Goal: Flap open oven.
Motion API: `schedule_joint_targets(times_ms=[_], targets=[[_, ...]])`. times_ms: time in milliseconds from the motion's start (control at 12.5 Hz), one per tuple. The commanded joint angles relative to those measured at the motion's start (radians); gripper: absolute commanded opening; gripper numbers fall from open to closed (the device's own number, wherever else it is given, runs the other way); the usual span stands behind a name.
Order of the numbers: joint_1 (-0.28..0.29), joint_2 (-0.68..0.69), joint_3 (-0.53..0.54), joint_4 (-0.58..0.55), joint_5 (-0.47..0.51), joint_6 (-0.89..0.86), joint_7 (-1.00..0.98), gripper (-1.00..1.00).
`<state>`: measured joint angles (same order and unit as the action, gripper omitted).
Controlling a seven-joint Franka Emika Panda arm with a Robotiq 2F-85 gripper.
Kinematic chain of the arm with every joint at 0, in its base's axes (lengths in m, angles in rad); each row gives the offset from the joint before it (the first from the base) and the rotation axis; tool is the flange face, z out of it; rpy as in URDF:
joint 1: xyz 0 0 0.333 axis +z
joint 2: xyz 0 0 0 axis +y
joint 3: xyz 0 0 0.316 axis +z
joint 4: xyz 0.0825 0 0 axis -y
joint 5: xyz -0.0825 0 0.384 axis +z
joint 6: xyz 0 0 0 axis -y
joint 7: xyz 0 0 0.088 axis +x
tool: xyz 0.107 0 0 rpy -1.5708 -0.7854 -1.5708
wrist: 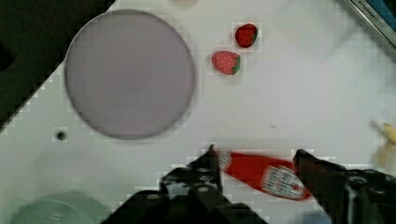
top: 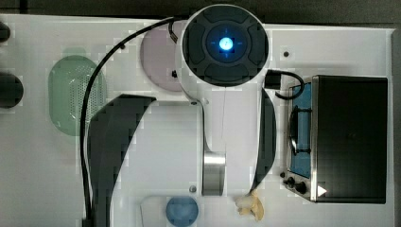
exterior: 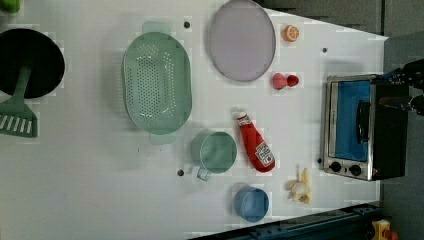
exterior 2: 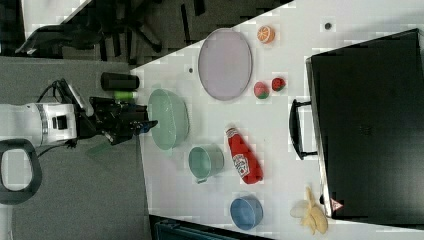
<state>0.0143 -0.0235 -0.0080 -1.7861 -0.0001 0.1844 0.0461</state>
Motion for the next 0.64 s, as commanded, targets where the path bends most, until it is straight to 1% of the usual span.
schedule_joint_targets(times_ms=[80, 240, 480, 560, 640], targets=[[-0.030, -0.289, -0.014, -0.123, -0.026, -0.206, -0.065, 0.59], [-0.030, -0.289, -0.014, -0.123, -0.026, -0.206, -0.065, 0.99], [-0.030, -0.288, -0.014, -0.123, -0.026, -0.205, -0.065, 1.00], [-0.030, -0.289, -0.014, -0.123, -0.026, -0.206, -0.065, 0.89], [-0.030, -0.288, -0.014, -0.123, -0.026, -0.206, -0.065, 0.65]])
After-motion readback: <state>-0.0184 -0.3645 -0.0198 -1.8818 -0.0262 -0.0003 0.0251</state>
